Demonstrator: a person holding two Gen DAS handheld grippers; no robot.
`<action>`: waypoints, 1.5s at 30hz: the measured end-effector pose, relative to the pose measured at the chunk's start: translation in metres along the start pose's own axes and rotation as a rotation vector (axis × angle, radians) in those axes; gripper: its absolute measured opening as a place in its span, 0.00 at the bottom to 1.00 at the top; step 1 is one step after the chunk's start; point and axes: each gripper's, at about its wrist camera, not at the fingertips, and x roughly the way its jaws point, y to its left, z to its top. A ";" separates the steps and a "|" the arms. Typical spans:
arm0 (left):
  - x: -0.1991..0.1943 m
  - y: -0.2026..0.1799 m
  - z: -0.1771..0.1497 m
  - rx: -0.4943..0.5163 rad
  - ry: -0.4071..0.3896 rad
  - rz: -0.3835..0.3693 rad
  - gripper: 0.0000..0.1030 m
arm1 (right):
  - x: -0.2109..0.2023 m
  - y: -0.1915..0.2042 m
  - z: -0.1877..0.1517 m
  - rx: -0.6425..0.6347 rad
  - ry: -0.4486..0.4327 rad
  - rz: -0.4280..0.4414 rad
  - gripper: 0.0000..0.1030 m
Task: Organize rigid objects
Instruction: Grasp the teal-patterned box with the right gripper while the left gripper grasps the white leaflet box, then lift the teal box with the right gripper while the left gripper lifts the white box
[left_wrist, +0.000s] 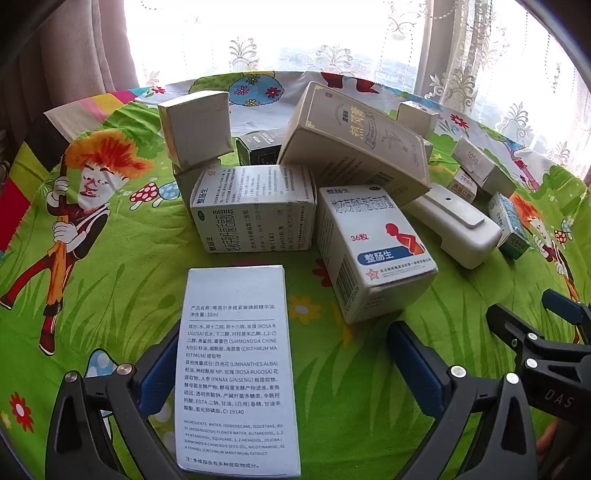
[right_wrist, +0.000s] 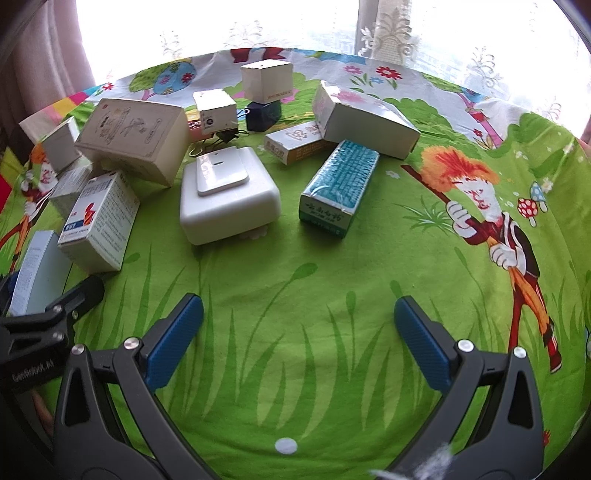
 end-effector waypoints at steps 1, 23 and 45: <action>0.000 0.000 0.000 -0.001 -0.013 -0.002 1.00 | 0.000 0.000 0.000 0.001 0.000 0.001 1.00; 0.001 0.003 -0.001 0.000 0.000 -0.004 1.00 | 0.026 -0.057 0.051 0.267 -0.003 0.143 1.00; -0.007 -0.024 -0.002 -0.050 0.033 -0.090 1.00 | 0.009 -0.054 0.021 -0.043 -0.057 -0.020 0.35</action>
